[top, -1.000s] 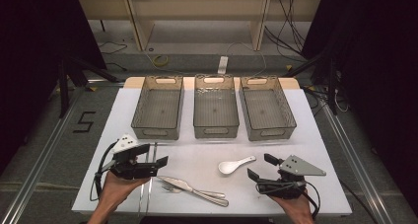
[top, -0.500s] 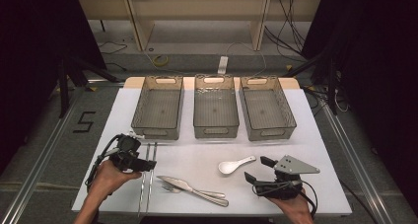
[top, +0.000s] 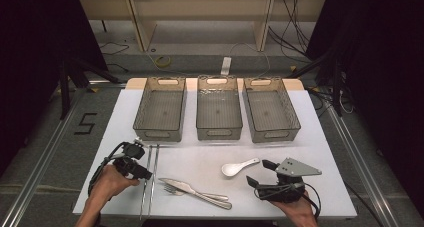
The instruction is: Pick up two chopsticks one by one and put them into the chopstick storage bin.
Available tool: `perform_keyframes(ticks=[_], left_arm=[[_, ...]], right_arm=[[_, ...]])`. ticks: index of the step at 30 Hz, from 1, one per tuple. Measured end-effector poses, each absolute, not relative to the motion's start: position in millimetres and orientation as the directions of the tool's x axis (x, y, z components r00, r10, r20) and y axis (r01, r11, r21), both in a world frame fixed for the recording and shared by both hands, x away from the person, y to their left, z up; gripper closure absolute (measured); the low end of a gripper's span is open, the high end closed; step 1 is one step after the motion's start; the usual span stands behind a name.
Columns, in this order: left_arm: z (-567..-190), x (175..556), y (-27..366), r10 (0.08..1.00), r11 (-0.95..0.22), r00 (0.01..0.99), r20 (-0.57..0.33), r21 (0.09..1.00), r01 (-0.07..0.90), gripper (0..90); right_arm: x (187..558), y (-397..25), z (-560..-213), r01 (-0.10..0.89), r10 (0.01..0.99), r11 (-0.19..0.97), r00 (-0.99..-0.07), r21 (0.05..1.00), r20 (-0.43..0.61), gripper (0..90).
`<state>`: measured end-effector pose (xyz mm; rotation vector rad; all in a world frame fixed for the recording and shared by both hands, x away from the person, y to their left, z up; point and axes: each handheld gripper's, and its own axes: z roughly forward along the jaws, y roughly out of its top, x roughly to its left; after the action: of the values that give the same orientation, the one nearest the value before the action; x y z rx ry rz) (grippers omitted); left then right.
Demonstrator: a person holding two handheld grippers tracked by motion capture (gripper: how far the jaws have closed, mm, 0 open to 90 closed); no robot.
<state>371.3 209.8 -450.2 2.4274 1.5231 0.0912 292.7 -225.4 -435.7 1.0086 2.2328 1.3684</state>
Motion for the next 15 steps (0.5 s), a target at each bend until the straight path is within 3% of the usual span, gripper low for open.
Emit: perform_keyframes(ticks=[15], left_arm=[[-462,378,202,0.888,-0.443,0.458,-0.047,0.186,0.877,71.2]], right_arm=[[293,-223,-437,0.406,0.711,0.3,-0.699,0.863,0.081,25.3]])
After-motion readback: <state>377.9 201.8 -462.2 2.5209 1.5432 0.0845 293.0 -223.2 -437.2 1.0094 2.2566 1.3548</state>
